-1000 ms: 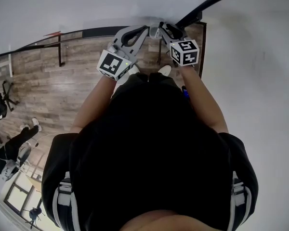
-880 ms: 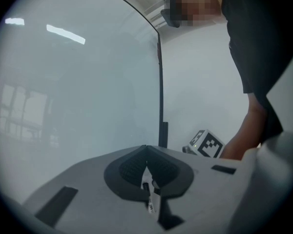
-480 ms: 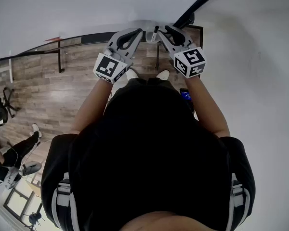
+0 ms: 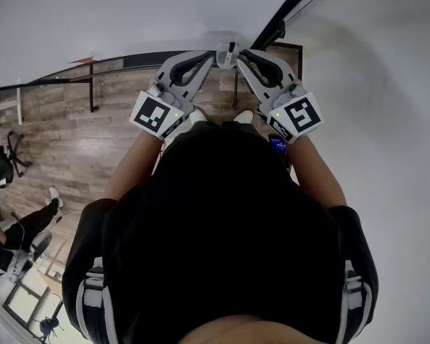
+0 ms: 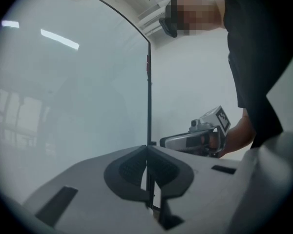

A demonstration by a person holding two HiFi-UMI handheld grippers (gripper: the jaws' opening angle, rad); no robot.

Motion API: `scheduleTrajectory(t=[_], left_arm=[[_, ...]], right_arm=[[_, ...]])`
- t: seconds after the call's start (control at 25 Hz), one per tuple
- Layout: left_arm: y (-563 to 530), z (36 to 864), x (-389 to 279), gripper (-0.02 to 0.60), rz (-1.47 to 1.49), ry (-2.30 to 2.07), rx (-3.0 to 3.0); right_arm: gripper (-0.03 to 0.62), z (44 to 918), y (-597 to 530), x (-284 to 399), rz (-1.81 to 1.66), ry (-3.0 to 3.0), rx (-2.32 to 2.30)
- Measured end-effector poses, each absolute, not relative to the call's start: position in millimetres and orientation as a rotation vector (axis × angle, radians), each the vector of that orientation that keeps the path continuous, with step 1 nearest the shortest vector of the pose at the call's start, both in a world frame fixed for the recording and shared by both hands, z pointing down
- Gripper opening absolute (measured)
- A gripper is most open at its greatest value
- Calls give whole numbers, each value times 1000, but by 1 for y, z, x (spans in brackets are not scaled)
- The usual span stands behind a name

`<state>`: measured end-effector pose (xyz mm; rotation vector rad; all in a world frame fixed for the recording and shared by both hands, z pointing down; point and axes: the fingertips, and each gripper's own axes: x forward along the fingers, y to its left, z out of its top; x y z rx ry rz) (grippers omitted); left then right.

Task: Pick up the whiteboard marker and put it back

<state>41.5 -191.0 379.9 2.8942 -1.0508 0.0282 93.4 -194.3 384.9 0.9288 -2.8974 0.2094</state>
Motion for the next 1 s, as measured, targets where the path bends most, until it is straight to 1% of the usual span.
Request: scheduleTrajectory(t=[0.28,0.6,1.0], left_arm=[[-178,364,50,5,22,-1045,2921],[-175,359,62,5,38,-1025,2939],[-181,353,61,5,1,-1029,2931]], right_arm=[[2,347,-178,98,97,-2993,938],[0,352,-179,107,100,-2963,929],[0,354,-181,101,126,-2967,916]])
